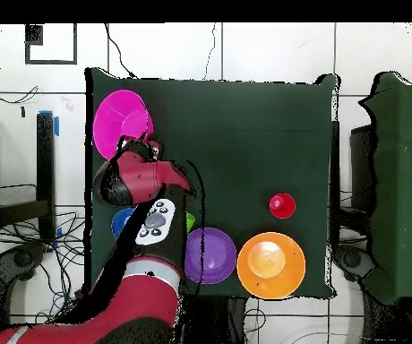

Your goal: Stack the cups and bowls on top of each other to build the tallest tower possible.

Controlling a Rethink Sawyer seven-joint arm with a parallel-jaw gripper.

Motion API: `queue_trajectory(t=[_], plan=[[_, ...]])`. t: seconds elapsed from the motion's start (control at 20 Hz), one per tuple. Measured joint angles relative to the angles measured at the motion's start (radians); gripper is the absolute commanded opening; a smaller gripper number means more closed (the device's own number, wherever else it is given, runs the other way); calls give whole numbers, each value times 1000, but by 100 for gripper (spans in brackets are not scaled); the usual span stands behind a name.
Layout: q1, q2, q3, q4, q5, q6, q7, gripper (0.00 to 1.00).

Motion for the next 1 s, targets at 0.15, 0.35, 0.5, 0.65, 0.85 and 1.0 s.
queue_trajectory(t=[0.15,0.35,0.5,0.65,0.85,1.0], plan=[[20,-39,-33,0,-1,107,0,0],[19,-84,-45,0,-3,205,0,0],[4,-114,-40,0,-14,251,0,0],[-40,-143,-14,0,-40,272,0,0],[-121,-170,31,1,-81,274,0,0],[-184,-187,60,1,-111,275,0,0]])
